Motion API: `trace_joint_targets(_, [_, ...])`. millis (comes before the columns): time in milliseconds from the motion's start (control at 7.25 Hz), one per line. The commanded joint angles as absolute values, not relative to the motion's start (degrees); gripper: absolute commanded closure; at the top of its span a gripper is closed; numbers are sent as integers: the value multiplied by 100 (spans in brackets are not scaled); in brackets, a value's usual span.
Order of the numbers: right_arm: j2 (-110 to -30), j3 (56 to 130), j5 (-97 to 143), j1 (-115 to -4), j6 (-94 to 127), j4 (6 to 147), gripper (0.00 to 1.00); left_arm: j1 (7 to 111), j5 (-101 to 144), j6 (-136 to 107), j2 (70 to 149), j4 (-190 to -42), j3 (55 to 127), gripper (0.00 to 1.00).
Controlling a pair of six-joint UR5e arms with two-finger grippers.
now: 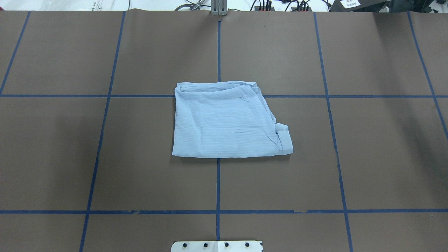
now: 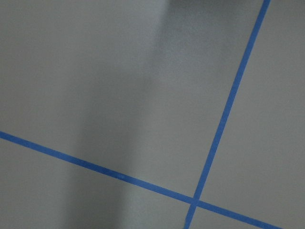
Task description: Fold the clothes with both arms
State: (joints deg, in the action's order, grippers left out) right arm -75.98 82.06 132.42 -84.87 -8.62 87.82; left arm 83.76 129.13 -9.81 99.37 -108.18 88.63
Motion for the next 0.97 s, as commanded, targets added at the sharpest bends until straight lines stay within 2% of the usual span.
trace_joint_targets(0, [-8068,8175,13184,-8613,-696,8553,0,8393,12920,-949,9651,-10767,8771,0])
trace_joint_targets(276, [-8112,8244,13271,-8622,505,8596,0,8411,12929,-862,9693,-10034,8859,0])
trace_joint_targets(552, [-8016,8288,13315,-8648,527,9041,0,8586,12929,145,9677,-9206,9053,0])
trace_joint_targets(828, [-8121,8480,13473,-8989,519,9306,0,8789,12955,535,9528,-9193,9000,0])
